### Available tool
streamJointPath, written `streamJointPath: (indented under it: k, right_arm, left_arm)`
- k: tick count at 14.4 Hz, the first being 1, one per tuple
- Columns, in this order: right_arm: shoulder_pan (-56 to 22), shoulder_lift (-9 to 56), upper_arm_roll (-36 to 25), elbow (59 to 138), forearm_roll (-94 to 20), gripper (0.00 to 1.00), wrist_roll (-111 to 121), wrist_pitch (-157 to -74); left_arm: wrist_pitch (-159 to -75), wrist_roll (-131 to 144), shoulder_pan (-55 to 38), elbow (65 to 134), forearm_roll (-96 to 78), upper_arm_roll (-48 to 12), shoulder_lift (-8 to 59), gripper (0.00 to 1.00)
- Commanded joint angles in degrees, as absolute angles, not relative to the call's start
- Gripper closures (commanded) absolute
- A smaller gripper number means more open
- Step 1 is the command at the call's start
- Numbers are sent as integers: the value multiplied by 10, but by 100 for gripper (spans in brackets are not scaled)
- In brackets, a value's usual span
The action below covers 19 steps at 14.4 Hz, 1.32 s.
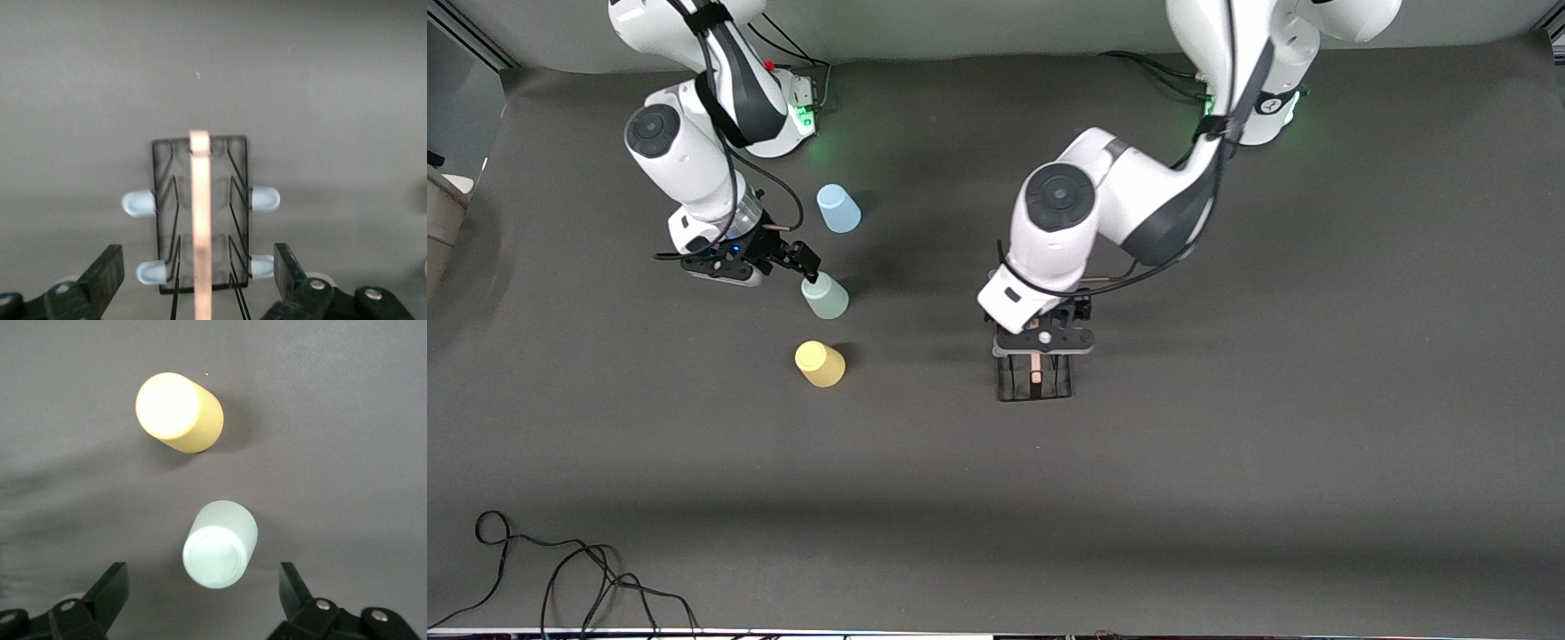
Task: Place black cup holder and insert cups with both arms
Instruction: 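Release the rack and withdraw the left gripper while the right gripper grasps the green cup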
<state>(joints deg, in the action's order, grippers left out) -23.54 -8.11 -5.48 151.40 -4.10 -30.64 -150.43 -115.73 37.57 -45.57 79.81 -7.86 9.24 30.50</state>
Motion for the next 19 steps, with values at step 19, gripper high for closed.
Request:
streamJointPath:
  k: [19]
  right_arm:
    - [-252, 23, -57, 1528, -49, 0, -348, -1583]
  left_arm:
    - [-1112, -97, -77, 1019, 4, 92, 9, 0]
